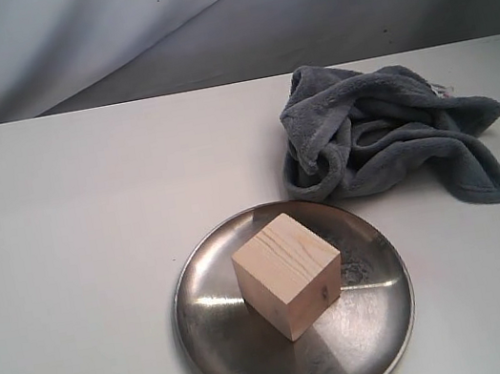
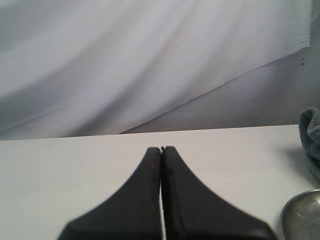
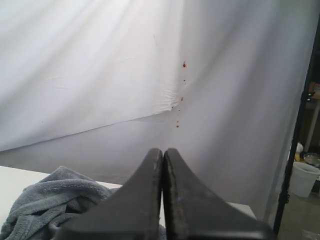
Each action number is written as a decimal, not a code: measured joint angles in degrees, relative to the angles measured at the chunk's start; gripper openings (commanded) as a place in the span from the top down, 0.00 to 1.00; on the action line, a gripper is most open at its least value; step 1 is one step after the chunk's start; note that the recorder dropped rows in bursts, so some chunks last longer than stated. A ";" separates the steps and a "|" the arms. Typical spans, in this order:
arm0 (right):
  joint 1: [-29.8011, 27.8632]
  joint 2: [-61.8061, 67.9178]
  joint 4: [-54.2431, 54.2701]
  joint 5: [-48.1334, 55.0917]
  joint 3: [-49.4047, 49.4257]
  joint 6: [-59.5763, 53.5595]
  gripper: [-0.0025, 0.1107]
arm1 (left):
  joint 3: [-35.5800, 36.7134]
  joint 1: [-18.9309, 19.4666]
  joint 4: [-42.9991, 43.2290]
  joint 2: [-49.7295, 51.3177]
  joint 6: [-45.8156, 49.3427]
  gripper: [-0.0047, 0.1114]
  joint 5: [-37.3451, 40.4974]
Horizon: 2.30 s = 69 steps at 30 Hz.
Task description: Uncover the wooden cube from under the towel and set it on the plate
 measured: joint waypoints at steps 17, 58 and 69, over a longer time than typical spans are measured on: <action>0.00 0.00 3.30 -0.23 11.04 11.98 0.98 | 0.00 0.00 0.00 0.00 0.00 0.96 0.00; 0.00 0.00 -11.02 -11.28 15.37 12.16 0.98 | 0.00 0.00 0.00 0.00 0.00 0.96 0.00; 0.00 0.00 -11.06 -11.28 15.37 12.16 0.98 | 0.00 0.00 0.00 0.00 0.00 0.96 0.00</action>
